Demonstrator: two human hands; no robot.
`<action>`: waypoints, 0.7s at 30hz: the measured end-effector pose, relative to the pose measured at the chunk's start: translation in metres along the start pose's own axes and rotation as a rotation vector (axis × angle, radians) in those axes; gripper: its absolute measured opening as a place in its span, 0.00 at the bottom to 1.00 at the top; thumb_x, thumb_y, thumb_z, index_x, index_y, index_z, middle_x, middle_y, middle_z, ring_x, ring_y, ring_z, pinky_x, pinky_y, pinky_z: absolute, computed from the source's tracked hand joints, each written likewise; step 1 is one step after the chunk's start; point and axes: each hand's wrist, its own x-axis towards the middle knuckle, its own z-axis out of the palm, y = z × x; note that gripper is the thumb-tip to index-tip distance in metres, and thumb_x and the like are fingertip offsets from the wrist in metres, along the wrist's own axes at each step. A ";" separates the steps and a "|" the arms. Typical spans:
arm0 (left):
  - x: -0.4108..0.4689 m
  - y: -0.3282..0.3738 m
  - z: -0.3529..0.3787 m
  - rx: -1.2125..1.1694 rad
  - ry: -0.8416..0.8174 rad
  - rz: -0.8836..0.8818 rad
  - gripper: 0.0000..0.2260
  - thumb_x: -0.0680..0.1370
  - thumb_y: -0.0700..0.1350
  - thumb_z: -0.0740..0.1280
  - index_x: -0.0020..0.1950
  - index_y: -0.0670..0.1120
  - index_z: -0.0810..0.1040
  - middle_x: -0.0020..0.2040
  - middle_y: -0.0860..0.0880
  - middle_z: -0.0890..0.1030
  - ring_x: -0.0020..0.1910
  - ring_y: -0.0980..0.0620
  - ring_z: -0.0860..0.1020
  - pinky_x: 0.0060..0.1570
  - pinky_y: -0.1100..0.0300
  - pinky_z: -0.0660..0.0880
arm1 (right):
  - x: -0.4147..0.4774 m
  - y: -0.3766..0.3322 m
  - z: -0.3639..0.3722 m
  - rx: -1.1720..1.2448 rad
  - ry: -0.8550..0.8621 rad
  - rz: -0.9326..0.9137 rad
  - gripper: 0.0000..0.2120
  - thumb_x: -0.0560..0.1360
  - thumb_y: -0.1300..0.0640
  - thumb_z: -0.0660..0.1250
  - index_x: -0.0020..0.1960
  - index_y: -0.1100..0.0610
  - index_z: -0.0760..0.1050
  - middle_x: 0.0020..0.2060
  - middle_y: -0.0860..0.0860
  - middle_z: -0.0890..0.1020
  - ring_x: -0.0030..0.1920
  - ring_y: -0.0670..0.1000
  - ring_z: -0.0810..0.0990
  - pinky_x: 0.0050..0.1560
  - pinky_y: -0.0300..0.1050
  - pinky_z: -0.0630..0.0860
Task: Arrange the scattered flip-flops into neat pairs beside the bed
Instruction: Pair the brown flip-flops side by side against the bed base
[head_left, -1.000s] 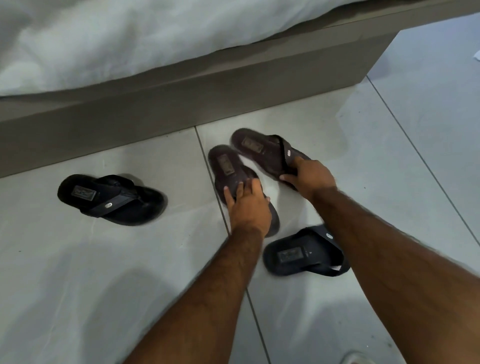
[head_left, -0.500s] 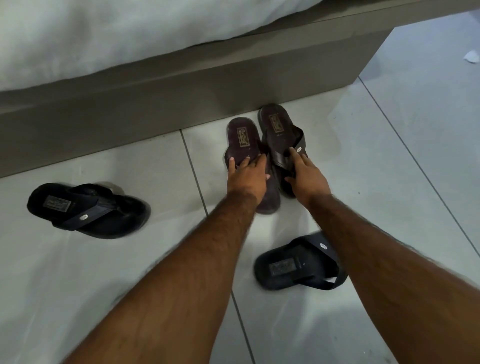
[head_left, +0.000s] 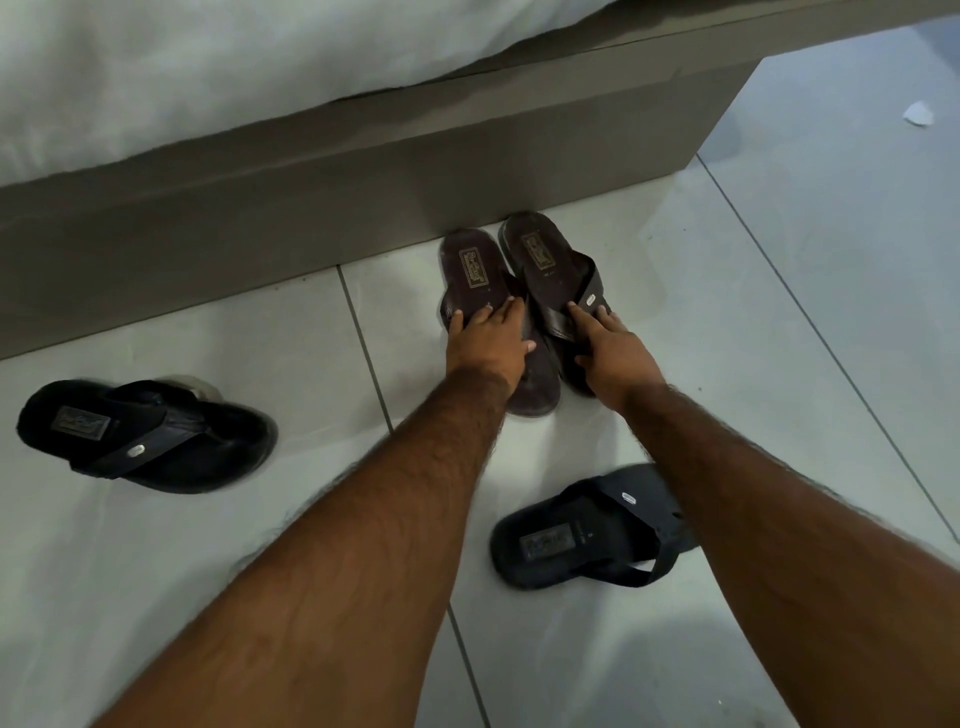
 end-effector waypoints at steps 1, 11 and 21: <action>-0.003 0.002 0.000 0.000 -0.008 0.000 0.28 0.81 0.55 0.61 0.79 0.51 0.57 0.77 0.52 0.67 0.76 0.48 0.63 0.77 0.43 0.52 | -0.002 0.002 -0.001 -0.002 -0.002 0.004 0.36 0.79 0.63 0.62 0.81 0.44 0.53 0.82 0.55 0.54 0.82 0.56 0.51 0.79 0.52 0.57; -0.037 0.015 0.013 0.034 -0.047 0.037 0.30 0.82 0.55 0.60 0.81 0.50 0.53 0.80 0.53 0.62 0.78 0.49 0.60 0.77 0.43 0.51 | -0.030 0.020 0.003 -0.010 -0.035 0.026 0.36 0.78 0.64 0.63 0.80 0.42 0.56 0.81 0.54 0.55 0.82 0.54 0.52 0.79 0.53 0.59; -0.043 0.017 0.013 -0.001 -0.048 0.061 0.31 0.81 0.54 0.61 0.80 0.49 0.53 0.80 0.50 0.61 0.78 0.48 0.60 0.78 0.43 0.47 | -0.041 0.017 -0.008 -0.034 -0.122 0.014 0.40 0.75 0.64 0.64 0.80 0.40 0.53 0.81 0.55 0.58 0.79 0.59 0.61 0.76 0.52 0.64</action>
